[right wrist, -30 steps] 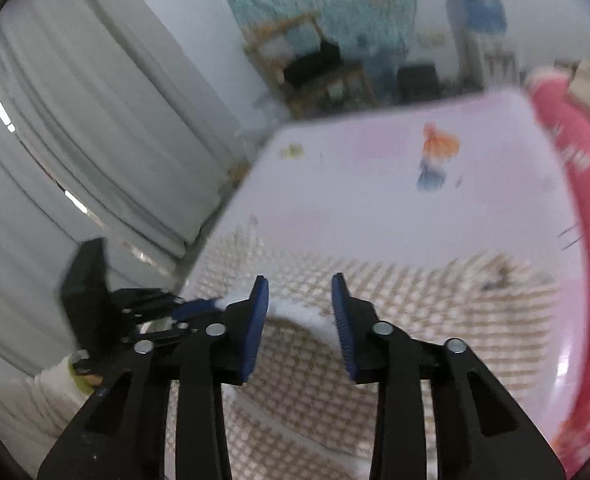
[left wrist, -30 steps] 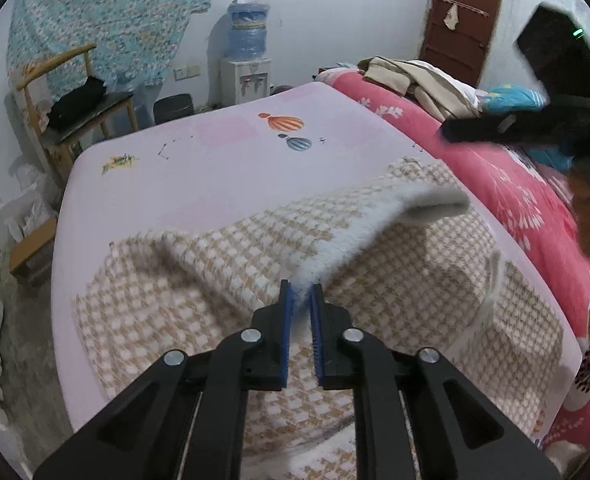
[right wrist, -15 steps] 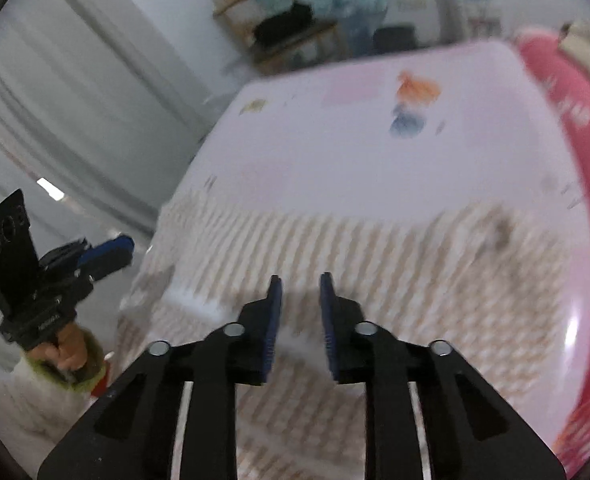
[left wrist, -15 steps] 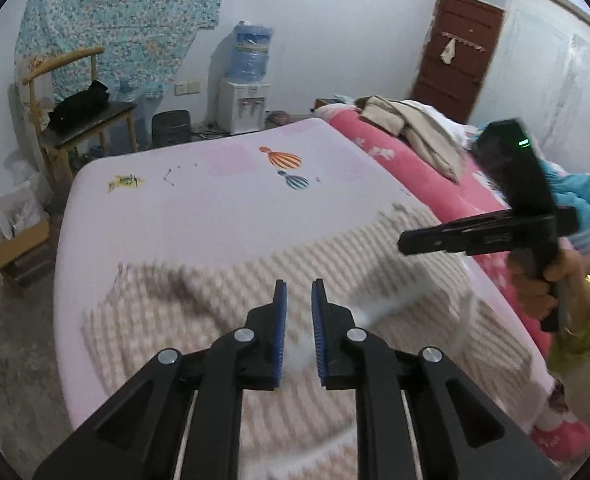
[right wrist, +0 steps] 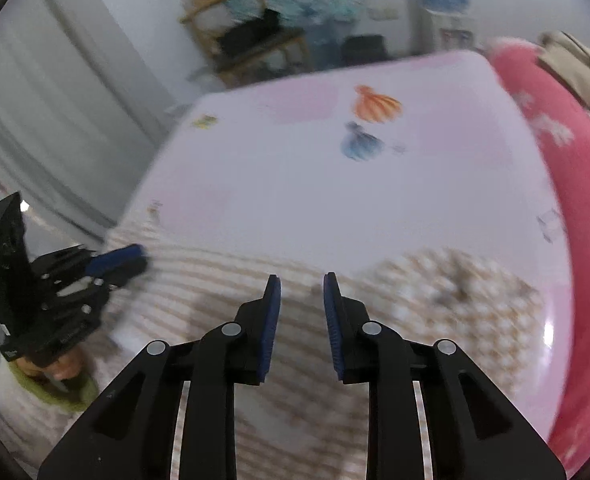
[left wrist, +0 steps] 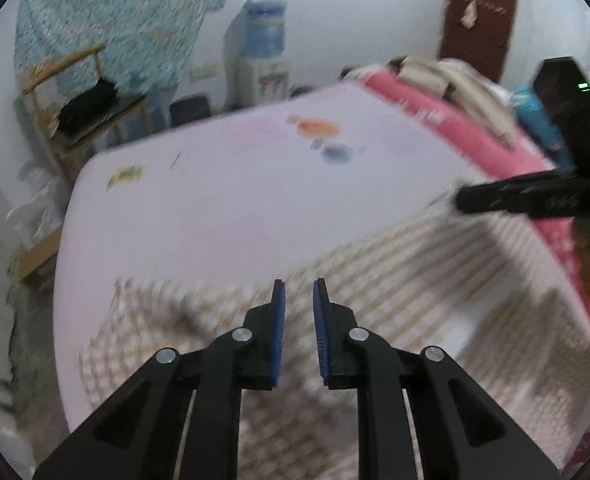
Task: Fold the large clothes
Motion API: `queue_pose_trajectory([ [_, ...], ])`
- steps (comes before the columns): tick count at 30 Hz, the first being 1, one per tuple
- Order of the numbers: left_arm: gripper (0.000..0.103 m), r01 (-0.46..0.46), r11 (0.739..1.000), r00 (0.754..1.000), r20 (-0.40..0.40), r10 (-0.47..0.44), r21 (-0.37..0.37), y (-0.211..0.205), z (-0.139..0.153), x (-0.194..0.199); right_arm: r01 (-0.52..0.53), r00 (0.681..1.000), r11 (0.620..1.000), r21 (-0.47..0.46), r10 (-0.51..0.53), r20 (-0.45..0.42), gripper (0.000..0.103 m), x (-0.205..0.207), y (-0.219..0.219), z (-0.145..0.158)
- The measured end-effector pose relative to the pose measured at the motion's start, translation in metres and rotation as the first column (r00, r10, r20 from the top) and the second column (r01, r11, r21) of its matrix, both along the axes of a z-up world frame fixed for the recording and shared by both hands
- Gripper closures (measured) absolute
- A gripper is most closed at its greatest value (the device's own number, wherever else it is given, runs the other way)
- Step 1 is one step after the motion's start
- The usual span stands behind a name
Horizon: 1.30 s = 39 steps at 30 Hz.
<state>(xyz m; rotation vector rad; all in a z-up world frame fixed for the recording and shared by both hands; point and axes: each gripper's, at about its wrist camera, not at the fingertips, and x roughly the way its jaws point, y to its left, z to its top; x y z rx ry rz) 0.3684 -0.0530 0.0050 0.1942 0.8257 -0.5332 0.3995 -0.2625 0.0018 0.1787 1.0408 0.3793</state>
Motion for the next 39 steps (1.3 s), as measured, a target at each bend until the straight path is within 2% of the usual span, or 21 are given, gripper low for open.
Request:
queue_pose_trajectory([
  [3, 0.089, 0.071, 0.997, 0.997, -0.042, -0.071, -0.010, -0.021, -0.006, 0.000, -0.063, 0.998, 0.998, 0.005, 0.063, -0.008, 0.079, -0.002, 0.024, -0.013],
  [5, 0.089, 0.099, 0.994, 0.992, -0.086, -0.095, 0.043, -0.035, -0.021, -0.003, -0.086, 0.996, 0.996, -0.038, 0.084, -0.042, 0.079, -0.003, 0.035, -0.031],
  [6, 0.089, 0.106, 0.991, 0.992, -0.083, -0.099, 0.086, -0.038, -0.029, -0.008, -0.092, 0.995, 0.995, -0.048, 0.091, -0.034, 0.079, -0.005, 0.035, -0.034],
  [8, 0.089, 0.111, 0.988, 0.992, -0.064, -0.105, 0.103, -0.032, -0.031, -0.018, -0.103, 0.994, 0.992, -0.077, 0.100, -0.033, 0.079, -0.018, 0.028, -0.031],
  [11, 0.089, 0.099, 0.989, 0.993, -0.082, -0.090, 0.112, -0.012, -0.032, -0.034, -0.114, 0.993, 0.983, -0.146, 0.110, -0.035, 0.079, -0.045, 0.015, -0.033],
  [15, 0.089, 0.070, 0.989, 0.995, -0.080, -0.059, 0.129, 0.003, -0.030, -0.045, -0.092, 0.996, 0.982, -0.165, 0.087, -0.035, 0.079, -0.066, 0.001, -0.033],
  [16, 0.089, 0.052, 0.990, 0.997, -0.072, -0.042, 0.131, 0.004, -0.024, -0.046, -0.062, 0.998, 0.985, -0.164, 0.057, -0.040, 0.079, -0.068, 0.000, -0.027],
  [17, 0.089, 0.043, 0.993, 0.997, -0.061, -0.037, 0.113, 0.005, -0.018, -0.047, -0.043, 0.999, 0.986, -0.162, 0.039, -0.029, 0.075, -0.069, 0.000, -0.021],
  [19, 0.089, 0.040, 0.998, 0.999, -0.037, -0.038, 0.051, 0.003, -0.007, -0.049, -0.024, 0.999, 0.987, -0.161, 0.030, 0.032, 0.073, -0.073, 0.007, -0.006],
  [21, 0.089, 0.027, 0.999, 0.999, -0.036, -0.026, 0.040, -0.003, -0.006, -0.047, -0.012, 0.998, 0.988, -0.152, 0.021, 0.057, 0.068, -0.074, 0.014, -0.002],
  [23, 0.089, 0.028, 0.998, 0.996, -0.083, -0.023, 0.049, -0.013, -0.020, -0.044, -0.012, 0.999, 0.989, -0.147, 0.018, 0.042, 0.065, -0.071, 0.025, -0.011],
  [25, 0.087, 0.014, 0.998, 0.992, -0.125, -0.006, 0.067, -0.015, -0.042, -0.043, -0.015, 1.000, 0.975, -0.220, 0.011, -0.019, 0.063, -0.070, 0.037, -0.038],
  [26, 0.087, 0.008, 0.999, 0.995, -0.098, -0.003, 0.046, -0.014, -0.042, -0.044, -0.001, 1.000, 0.970, -0.242, 0.002, 0.004, 0.063, -0.077, 0.039, -0.041],
  [28, 0.087, -0.009, 0.998, 0.995, -0.103, 0.015, 0.057, -0.012, -0.036, -0.048, 0.017, 1.000, 0.956, -0.293, -0.010, 0.023, 0.063, -0.087, 0.047, -0.034],
  [29, 0.085, -0.019, 0.998, 0.994, -0.110, 0.025, 0.054, -0.011, -0.032, -0.049, 0.033, 0.999, 0.957, -0.290, -0.024, 0.034, 0.061, -0.093, 0.048, -0.028],
  [32, 0.069, -0.054, 0.998, 0.992, -0.108, 0.058, 0.038, 0.001, -0.018, -0.065, 0.064, 0.996, 0.970, -0.233, -0.048, 0.073, 0.049, -0.124, 0.047, -0.010],
  [33, 0.060, -0.065, 0.997, 0.992, -0.104, 0.068, 0.031, 0.006, -0.013, -0.074, 0.075, 0.995, 0.973, -0.217, -0.058, 0.086, 0.046, -0.138, 0.046, -0.006],
  [35, 0.050, -0.080, 0.997, 0.991, -0.104, 0.081, 0.013, 0.016, -0.006, -0.091, 0.082, 0.994, 0.981, -0.177, -0.067, 0.085, 0.041, -0.163, 0.040, -0.003],
  [39, 0.038, -0.132, 0.991, 0.986, -0.101, 0.131, -0.004, 0.037, 0.002, -0.126, 0.078, 0.996, 0.990, -0.116, -0.071, 0.060, 0.037, -0.199, 0.046, -0.004],
])
